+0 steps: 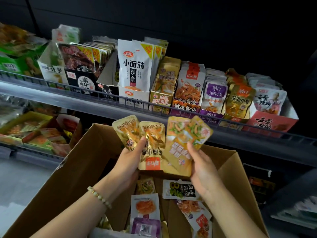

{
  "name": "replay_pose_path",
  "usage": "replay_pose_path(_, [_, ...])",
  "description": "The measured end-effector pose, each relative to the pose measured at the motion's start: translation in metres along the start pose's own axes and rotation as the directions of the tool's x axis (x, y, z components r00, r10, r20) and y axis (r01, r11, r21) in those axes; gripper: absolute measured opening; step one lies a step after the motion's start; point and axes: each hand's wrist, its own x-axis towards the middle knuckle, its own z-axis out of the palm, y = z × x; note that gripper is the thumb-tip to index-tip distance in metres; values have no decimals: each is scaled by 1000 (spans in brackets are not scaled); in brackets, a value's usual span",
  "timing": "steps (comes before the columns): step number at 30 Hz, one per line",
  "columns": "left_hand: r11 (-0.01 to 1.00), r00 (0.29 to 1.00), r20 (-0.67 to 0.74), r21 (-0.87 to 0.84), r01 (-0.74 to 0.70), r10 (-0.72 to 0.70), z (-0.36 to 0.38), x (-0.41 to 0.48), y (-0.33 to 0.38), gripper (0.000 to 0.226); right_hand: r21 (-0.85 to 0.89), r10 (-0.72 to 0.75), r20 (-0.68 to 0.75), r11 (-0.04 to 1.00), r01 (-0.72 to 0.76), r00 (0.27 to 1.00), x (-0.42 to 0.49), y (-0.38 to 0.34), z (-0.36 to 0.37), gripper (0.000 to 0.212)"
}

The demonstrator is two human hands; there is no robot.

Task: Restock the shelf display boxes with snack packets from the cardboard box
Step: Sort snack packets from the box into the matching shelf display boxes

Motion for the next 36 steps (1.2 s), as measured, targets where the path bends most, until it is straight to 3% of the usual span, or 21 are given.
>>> replay_pose_path(3, [994,999,30,104,-29,26,-2,2,0,29,-41,-53,21,998,54,998,2,-10,-9,26])
replay_pose_path(8, [987,997,17,137,-80,78,1,3,-2,30,-326,12,146,945,36,989,-2,0,-3,43])
replay_pose_path(13, [959,988,66,238,-150,138,0,2,1,36,-410,27,220,910,67,975,-1,1,-5,51])
replay_pose_path(17, [986,993,-50,133,-101,108,-1,8,0,25,-450,8,248,886,108,969,1,-1,-3,47])
replay_pose_path(20, [988,976,-155,48,-150,155,-3,10,0,16,-512,-63,260,837,193,963,-1,3,2,58])
replay_pose_path(25, [994,984,-152,-45,-104,97,-4,9,4,21,-384,-118,184,905,182,976,4,4,-3,39])
replay_pose_path(32, [996,991,-112,-39,-80,75,-7,8,11,30,-475,109,298,879,49,948,6,-10,-12,52])
replay_pose_path(34, [994,994,-87,-89,-68,60,-6,8,13,31,-349,95,254,937,0,963,8,-7,-11,56])
replay_pose_path(36, [986,996,-68,-154,-63,53,-4,7,15,31,-66,134,183,990,-123,974,10,-2,-8,56])
